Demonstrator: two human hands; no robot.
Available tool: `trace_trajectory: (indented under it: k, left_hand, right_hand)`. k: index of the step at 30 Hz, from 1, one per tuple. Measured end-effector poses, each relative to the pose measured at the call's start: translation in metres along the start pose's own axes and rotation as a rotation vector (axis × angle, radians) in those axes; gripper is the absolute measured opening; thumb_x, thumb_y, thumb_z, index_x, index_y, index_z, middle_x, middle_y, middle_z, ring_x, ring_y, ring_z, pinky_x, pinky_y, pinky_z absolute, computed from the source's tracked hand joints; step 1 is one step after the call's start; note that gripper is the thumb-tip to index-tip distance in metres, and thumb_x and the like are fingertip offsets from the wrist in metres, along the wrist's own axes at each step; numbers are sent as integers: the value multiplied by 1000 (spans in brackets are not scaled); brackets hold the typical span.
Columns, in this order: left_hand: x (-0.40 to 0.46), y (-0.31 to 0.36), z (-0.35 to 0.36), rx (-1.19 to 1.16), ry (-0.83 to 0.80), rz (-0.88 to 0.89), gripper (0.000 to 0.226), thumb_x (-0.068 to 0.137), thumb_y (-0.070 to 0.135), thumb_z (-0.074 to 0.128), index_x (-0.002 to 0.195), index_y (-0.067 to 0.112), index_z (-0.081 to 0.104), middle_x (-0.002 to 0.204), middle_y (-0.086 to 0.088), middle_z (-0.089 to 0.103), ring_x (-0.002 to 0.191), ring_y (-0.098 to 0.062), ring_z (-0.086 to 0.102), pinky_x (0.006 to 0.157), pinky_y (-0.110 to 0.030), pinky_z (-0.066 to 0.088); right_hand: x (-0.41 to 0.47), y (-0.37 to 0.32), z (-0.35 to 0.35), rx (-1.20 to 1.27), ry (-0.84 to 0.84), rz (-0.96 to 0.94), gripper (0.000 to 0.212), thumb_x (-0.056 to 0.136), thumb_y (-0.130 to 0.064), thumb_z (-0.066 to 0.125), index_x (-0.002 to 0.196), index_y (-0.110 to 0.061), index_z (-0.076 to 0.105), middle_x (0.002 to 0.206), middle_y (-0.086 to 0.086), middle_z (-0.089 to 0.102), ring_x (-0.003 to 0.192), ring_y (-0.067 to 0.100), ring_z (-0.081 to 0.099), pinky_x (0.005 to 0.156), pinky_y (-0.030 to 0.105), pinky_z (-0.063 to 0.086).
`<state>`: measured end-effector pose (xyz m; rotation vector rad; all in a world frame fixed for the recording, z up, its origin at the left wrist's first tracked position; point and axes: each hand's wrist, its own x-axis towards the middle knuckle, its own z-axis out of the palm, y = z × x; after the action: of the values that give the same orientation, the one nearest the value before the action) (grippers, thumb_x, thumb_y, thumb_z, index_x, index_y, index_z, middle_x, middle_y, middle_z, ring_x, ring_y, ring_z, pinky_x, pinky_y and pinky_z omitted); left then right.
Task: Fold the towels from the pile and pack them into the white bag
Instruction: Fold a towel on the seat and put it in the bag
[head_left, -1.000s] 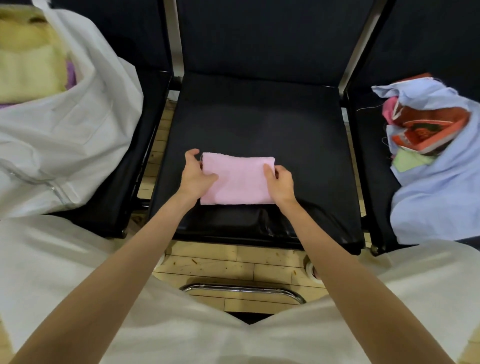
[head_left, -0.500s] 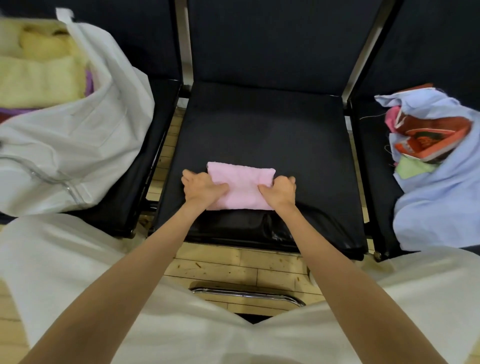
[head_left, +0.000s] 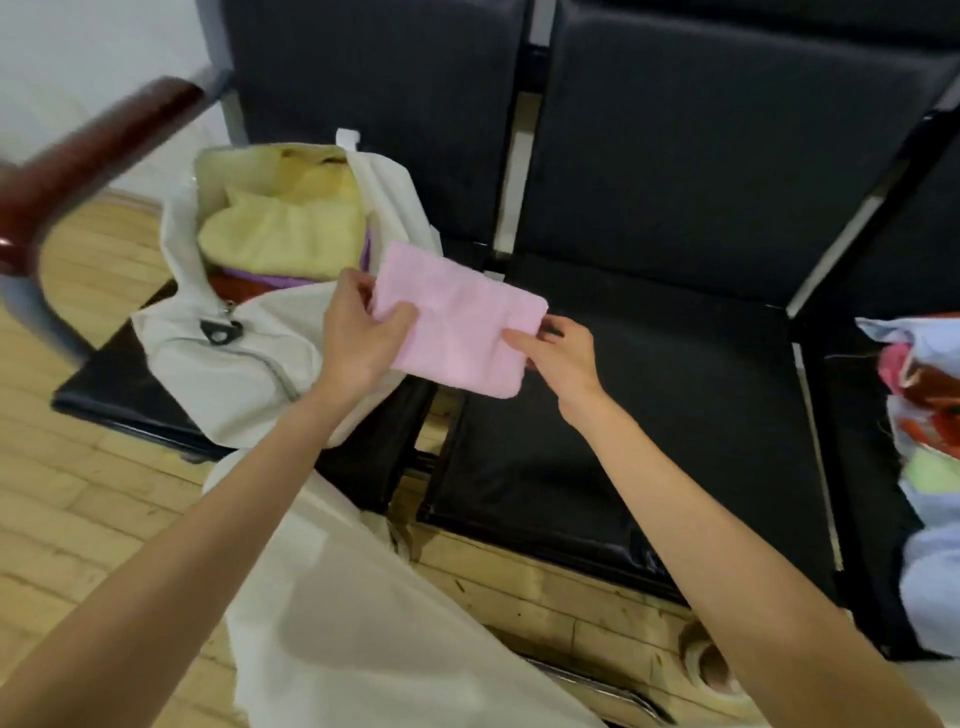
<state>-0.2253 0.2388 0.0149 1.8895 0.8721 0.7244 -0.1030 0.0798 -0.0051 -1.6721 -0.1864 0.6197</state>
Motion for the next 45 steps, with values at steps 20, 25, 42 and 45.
trace_trajectory:
  k: [20,25,42,45]
  left_hand:
    - [228,-11,-122,267,113,195,18,87,11,62,101,8,50,95,-3,58,85,-17,51,72,-29,38]
    - [287,-17,-123,460,106,71,21,92,21,60,105,6,54,94,-3,54,89,-20,54,75,-29,41]
    - [300,-61,-87,716,-265,75,36,96,27,51,120,3,38,111,-12,58,103,-33,56,89,-44,43]
    - [295,-65,-90,667,-293,105,37,94,26,56,122,5,44,118,-11,59,103,-30,57,86,-41,46]
  right_hand:
    - [144,-121,204,-249,-82,-293,32,96,-20,52,121,-4,39,96,-6,47,95,11,49,75,23,44]
    - [189,-137,249,-256,-182,-100,39,94,-19,52,128,-2,42,113,8,56,99,20,54,79,32,47]
    - [215,-103,246,-926,-38,-496,24,97,-10,47,116,-1,37,97,14,62,88,27,64,69,34,50]
    - [219,-102,243,-973,-21,-463,27,95,-6,49,119,0,39,109,15,61,99,29,62,77,36,51]
